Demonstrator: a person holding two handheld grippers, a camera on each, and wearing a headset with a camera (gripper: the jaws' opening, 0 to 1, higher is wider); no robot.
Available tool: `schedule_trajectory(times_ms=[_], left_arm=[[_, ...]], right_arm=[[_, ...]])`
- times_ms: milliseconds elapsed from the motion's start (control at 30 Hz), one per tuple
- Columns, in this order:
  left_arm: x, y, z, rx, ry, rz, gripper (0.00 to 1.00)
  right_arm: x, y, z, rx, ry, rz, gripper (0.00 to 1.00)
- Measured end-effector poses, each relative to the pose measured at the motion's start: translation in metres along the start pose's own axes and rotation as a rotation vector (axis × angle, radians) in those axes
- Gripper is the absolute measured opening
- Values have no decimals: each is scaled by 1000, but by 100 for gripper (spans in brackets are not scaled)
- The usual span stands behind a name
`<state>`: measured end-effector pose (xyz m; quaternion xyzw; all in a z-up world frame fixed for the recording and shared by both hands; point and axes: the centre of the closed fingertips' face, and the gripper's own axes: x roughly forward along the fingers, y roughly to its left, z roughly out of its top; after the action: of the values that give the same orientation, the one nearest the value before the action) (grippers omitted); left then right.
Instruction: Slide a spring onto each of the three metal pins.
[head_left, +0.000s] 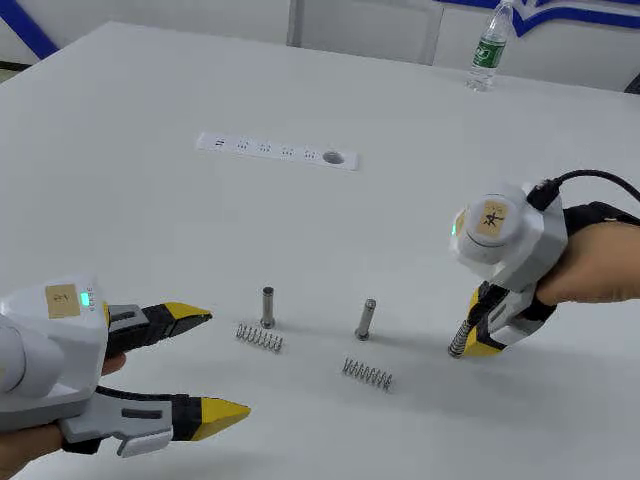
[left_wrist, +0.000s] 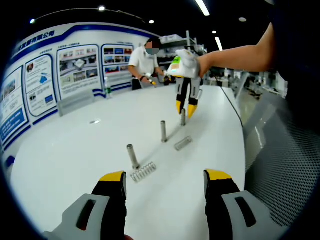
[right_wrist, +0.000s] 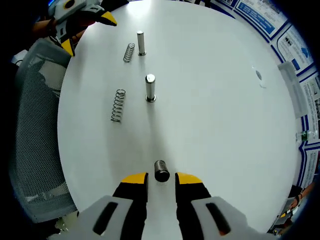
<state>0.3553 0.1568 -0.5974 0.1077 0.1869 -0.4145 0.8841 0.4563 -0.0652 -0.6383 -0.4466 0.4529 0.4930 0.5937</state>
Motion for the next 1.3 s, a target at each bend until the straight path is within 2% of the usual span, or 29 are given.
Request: schedule_trajectory(times_ms=[400, 533, 667, 833, 1100, 1300], left_arm=[[1, 1, 3, 2, -7, 0, 64], [2, 1, 4, 3, -8, -1, 64], [3, 0, 5, 5, -9, -4, 64], [5, -1, 5, 8, -8, -8, 64], [4, -2, 7, 11, -9, -11, 63], [4, -2, 7, 12, -8, -9, 63]], right_arm=[[-9, 13, -9, 124, -146, -37, 23], [-12, 24, -9, 168, -201, -32, 23], [-12, 35, -7, 178, -220, -27, 24], [-10, 50, 7, 182, -268, -5, 24], [-4, 70, 42, 176, -354, 33, 24], [8, 77, 55, 158, -366, 45, 24]])
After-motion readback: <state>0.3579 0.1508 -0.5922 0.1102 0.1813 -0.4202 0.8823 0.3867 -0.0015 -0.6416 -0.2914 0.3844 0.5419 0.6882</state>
